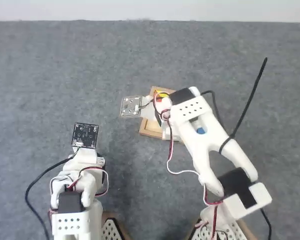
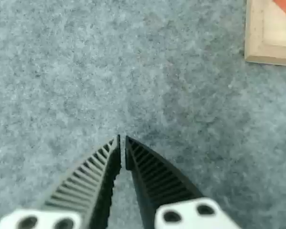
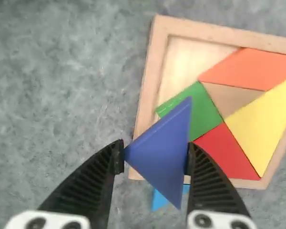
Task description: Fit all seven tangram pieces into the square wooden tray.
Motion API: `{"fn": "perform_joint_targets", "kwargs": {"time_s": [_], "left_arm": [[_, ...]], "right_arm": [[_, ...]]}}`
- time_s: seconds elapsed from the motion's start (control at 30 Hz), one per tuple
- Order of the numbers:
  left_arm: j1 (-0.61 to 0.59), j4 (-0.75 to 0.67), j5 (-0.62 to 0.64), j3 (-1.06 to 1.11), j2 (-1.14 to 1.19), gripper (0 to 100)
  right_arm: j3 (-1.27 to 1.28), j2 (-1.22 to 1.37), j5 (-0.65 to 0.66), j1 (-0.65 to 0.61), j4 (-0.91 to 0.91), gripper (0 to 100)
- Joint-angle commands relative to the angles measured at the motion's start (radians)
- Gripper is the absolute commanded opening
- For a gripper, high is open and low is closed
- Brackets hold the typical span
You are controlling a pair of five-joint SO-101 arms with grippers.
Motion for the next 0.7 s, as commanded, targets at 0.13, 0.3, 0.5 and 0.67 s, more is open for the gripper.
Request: {"fn": "perform_joint_targets", "kwargs": {"time_s": [0.13, 0.3, 0.5, 0.67], "left_arm": [[0.005, 0.003, -0.002, -0.01, -0.017, 2], [0.005, 0.003, -0.002, -0.01, -0.017, 2], [0.005, 0.003, -0.002, -0.01, -0.017, 2], [0.005, 0.003, -0.002, -0.01, -0.017, 2]], "right_arm": [[-0.11, 0.024, -0.095, -0.012, -0.035, 12.8], [-0.115, 0.11, -0.308, -0.042, -0.156, 12.8], [-0.192, 0.242, -0.571, -0.09, -0.223, 12.8], [-0.278, 0.294, -0.686, -0.091, -0.223, 12.8]]}}
